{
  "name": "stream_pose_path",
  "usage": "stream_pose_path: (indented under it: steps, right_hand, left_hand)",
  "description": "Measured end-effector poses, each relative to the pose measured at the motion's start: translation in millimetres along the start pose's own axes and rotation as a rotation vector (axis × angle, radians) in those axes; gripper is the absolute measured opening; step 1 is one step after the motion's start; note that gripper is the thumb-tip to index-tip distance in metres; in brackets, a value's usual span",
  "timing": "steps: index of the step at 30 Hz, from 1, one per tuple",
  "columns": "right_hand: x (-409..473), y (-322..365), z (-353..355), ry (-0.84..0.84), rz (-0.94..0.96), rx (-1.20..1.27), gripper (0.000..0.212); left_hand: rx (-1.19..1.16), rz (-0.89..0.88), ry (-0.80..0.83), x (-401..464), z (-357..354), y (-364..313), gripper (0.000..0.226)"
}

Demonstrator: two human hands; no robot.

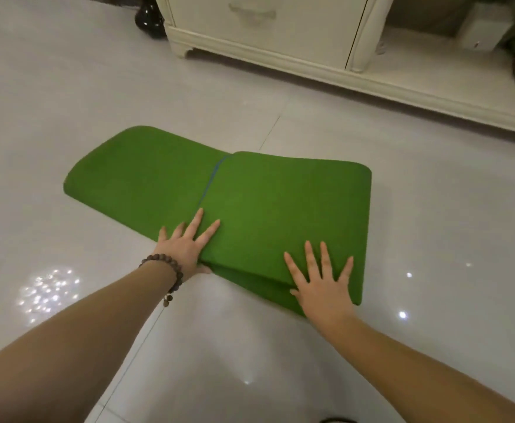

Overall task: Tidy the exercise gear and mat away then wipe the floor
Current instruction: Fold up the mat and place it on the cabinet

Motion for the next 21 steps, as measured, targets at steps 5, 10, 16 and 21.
stream_pose_path:
  steps: [5,10,16,21]
  right_hand:
    - [1.5,0.2,-6.2,0.03,0.045,-0.064,0.117]
    - [-0.2,7.5,-2.1,0.044,0.051,-0.033,0.11]
    - [-12.1,-40.0,10.0,0.005,0.024,-0.031,0.081]
    - [-46.9,-133.8,9.3,-0.122,0.025,-0.162,0.087]
  left_hand:
    - [-0.115,0.039,0.014,7.1,-17.5,-1.0,0.136]
    - [-0.193,0.045,-0.105,9.5,-18.0,1.7,0.121]
    - [-0.287,-0.066,-0.159,-14.7,8.6,-39.2,0.088]
    - [-0.363,-0.167,-0.213,-32.9,23.5,-131.6,0.069]
Point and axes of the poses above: each hand's wrist, its own x-axis towards the middle knuckle, its own z-axis out of the back of the hand, y = z × x, the point moved 8 cm from there along x, towards the middle knuckle, and after that the axes turned 3 degrees about -y, right-handed, at the moved point
